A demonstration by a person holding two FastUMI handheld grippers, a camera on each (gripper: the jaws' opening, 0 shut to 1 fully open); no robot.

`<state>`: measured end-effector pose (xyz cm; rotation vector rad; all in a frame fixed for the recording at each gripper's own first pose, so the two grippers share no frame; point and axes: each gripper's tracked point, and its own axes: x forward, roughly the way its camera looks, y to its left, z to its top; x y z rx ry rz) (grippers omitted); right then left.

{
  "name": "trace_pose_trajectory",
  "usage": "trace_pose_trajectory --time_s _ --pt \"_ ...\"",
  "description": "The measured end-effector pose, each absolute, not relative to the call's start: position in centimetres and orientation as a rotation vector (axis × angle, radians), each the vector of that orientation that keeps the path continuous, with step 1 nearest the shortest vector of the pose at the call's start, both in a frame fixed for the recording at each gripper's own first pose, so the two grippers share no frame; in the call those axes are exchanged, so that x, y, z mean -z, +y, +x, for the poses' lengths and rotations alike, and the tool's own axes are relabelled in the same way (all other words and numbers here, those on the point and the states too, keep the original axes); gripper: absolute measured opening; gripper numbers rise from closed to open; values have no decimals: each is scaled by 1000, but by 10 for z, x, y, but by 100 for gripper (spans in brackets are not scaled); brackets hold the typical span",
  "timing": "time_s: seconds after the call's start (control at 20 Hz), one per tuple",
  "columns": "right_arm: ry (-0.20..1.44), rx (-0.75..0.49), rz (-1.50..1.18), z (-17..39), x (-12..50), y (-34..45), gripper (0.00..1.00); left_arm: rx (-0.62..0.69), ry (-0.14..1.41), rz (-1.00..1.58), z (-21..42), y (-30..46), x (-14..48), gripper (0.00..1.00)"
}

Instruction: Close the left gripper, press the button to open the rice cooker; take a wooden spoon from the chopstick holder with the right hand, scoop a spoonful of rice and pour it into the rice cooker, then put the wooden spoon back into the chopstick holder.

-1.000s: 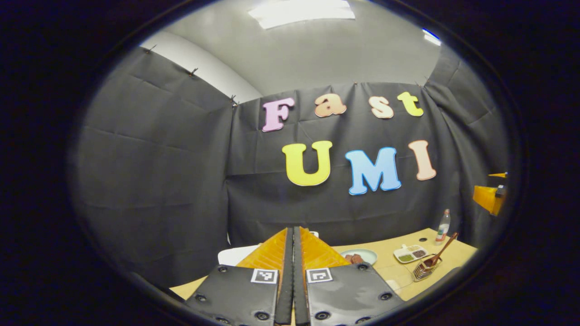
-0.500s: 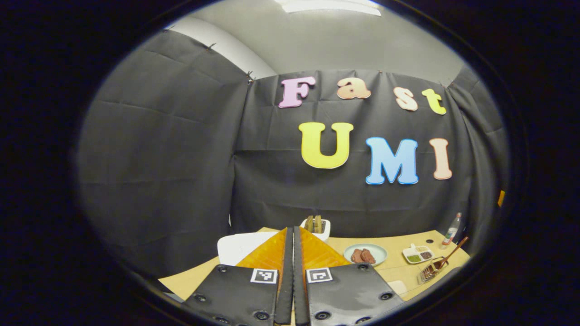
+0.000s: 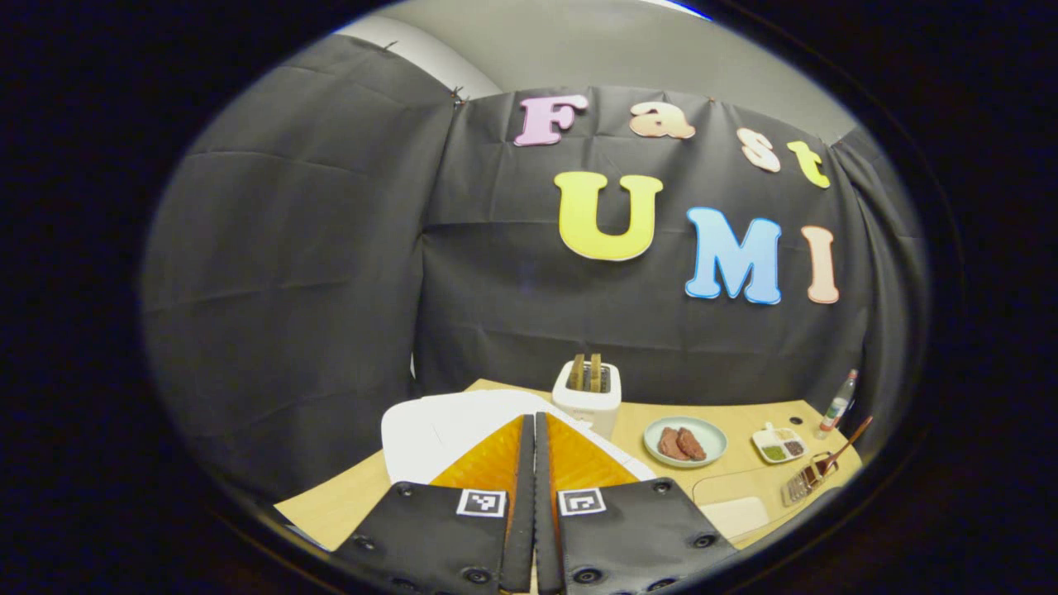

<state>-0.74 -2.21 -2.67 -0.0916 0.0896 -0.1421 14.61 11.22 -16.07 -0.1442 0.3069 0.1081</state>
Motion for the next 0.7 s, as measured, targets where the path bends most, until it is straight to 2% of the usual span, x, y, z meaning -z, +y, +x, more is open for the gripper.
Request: trace_pose_trajectory --time_s 0.35,0.7 --pt "118 187 -107 -22 35 -34 96 -92 420 -119 160 107 218 12" --pt "130 191 -122 -24 38 -38 96 -90 455 -87 161 102 238 9"
